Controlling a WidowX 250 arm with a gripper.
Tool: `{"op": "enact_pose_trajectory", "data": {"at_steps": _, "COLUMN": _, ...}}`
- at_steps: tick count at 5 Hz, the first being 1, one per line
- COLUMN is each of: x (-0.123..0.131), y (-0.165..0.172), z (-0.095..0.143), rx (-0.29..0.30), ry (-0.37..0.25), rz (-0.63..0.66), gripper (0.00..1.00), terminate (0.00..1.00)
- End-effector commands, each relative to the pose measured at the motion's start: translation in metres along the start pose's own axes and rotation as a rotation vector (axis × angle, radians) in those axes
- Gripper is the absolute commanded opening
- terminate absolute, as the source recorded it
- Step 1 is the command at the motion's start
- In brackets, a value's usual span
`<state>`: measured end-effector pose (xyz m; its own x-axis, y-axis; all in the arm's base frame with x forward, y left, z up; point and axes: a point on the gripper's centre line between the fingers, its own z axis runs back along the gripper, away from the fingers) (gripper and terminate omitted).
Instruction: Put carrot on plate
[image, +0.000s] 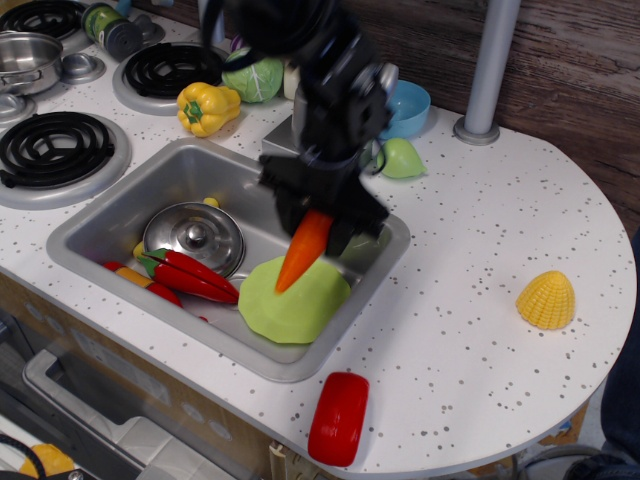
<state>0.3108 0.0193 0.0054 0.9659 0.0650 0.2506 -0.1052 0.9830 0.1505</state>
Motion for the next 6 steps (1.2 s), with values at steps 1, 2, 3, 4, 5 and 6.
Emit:
{"op": "enact_pose_trajectory", "data": {"at_steps": 1, "x": -0.007, "y": 0.010, "z": -0.006, "rx": -0.026, "ry": -0.139, "rz": 0.038, "gripper": 0.00, "terminate": 0.00}}
{"op": "enact_pose_trajectory", "data": {"at_steps": 2, "x": -0.016, "y": 0.013, "z": -0.020, "rx": -0.027, "ry": -0.175, "rz": 0.055, "gripper": 0.00, "terminate": 0.00}}
{"op": "enact_pose_trajectory", "data": {"at_steps": 3, "x": -0.014, "y": 0.017, "z": -0.037, "rx": -0.046, "ry": -0.195, "rz": 0.048, "gripper": 0.00, "terminate": 0.00}}
{"op": "enact_pose_trajectory", "data": {"at_steps": 4, "x": -0.012, "y": 0.017, "z": -0.046, "rx": -0.067, "ry": -0.191, "rz": 0.035, "gripper": 0.00, "terminate": 0.00}}
{"op": "enact_pose_trajectory", "data": {"at_steps": 5, "x": -0.012, "y": 0.013, "z": -0.038, "rx": -0.108, "ry": -0.152, "rz": 0.026, "gripper": 1.00, "terminate": 0.00}}
{"op": "enact_pose_trajectory", "data": {"at_steps": 6, "x": -0.012, "y": 0.013, "z": -0.038, "rx": -0.108, "ry": -0.152, "rz": 0.026, "gripper": 1.00, "terminate": 0.00}}
